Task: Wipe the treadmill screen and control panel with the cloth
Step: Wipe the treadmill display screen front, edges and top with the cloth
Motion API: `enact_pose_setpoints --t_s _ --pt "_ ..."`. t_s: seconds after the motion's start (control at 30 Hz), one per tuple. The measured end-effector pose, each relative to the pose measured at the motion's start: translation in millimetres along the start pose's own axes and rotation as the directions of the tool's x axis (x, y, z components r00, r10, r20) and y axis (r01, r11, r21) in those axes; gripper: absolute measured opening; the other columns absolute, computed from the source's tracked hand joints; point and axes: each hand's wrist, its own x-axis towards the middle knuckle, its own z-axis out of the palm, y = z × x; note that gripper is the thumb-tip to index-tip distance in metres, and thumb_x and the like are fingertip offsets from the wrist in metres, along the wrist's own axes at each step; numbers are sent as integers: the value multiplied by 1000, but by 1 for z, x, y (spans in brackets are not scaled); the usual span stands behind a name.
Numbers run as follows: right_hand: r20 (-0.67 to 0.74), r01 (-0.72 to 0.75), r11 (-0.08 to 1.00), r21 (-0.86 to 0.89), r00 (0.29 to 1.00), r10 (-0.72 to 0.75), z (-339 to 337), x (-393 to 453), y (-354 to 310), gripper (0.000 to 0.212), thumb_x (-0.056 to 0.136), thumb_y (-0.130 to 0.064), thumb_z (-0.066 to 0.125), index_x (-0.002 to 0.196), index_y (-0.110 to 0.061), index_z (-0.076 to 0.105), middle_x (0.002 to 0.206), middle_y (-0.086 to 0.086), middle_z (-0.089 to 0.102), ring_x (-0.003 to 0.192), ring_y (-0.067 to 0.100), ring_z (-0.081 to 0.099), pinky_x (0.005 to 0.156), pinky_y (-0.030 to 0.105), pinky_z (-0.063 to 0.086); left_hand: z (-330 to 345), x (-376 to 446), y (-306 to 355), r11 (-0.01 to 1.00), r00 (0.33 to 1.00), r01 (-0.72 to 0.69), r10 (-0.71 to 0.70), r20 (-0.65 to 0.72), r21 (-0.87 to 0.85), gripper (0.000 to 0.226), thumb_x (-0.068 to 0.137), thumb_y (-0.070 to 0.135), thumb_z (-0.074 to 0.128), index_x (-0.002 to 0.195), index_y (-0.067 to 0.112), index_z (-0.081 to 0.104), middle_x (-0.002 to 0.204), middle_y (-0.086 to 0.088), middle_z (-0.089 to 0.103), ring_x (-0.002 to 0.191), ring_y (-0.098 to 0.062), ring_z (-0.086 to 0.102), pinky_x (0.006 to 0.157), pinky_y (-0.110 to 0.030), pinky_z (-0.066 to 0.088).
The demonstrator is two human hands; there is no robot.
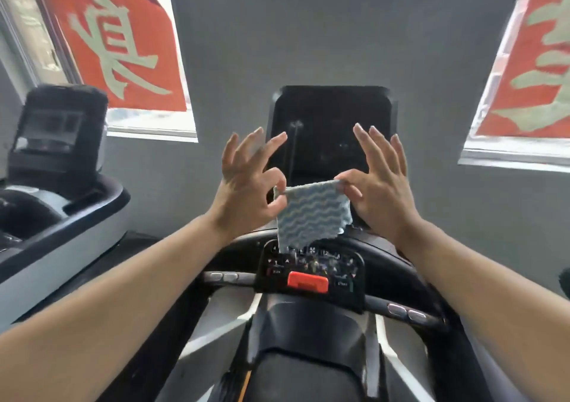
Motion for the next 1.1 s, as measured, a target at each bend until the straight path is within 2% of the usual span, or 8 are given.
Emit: enact_pose_setpoints --t_s 0.13,0.27,0.47,0.67,0.83,0.93,1.1 --pt "-19 -28 1000 -10 999 28 6 18 22 6 86 -26 76 88 -20 77 160 16 31 149 38 24 122 58 9 14 19 0 1000 999 31 -31 8 -2 14 72 27 75 68 24 62 150 0 46 146 -31 27 119 -59 8" --pt "-10 -48 999 -15 999 48 33 21 46 6 82 -23 80 86 -21 78 158 15 35 147 38 28 121 59 12 50 27 -14 997 1000 -2 3 22 -81 14 75 27 73 69 23 62 145 4 53 145 -29 31 119 -57 11" --pt "10 -94 992 -85 995 96 96 9 82 10 77 -19 84 83 -19 75 153 16 43 143 37 36 118 61 20 134 35 -56 974 999 -15 23 33 -224 18 76 26 73 69 23 56 130 10 64 140 -22 37 117 -56 21" --pt "-20 -203 952 -231 979 203 145 17 119 15 73 -14 86 79 -19 74 150 15 46 141 36 39 118 59 21 222 63 -102 945 997 -65 76 23 -320 14 80 30 64 71 25 55 114 16 70 135 -18 44 120 -51 17" --pt "-83 -372 884 -282 928 364 169 25 159 24 64 -7 91 77 -17 74 145 16 51 138 36 42 115 62 26 284 99 -115 912 994 -72 98 45 -404 12 82 29 63 74 27 54 86 20 71 124 -12 52 119 -54 17" --pt "-79 -386 871 -304 921 381 174 28 192 24 62 -8 92 76 -16 74 143 16 52 136 36 44 114 62 28 317 119 -111 903 995 -43 76 60 -427 8 83 31 61 76 28 58 71 20 63 115 -9 56 119 -52 18" --pt "-91 -404 866 -295 914 395 185 45 267 20 66 -11 91 78 -14 75 140 16 54 135 34 41 119 51 20 363 155 -91 918 998 57 -42 47 -392 8 81 32 58 76 27 61 73 19 61 93 -5 56 119 -48 20"
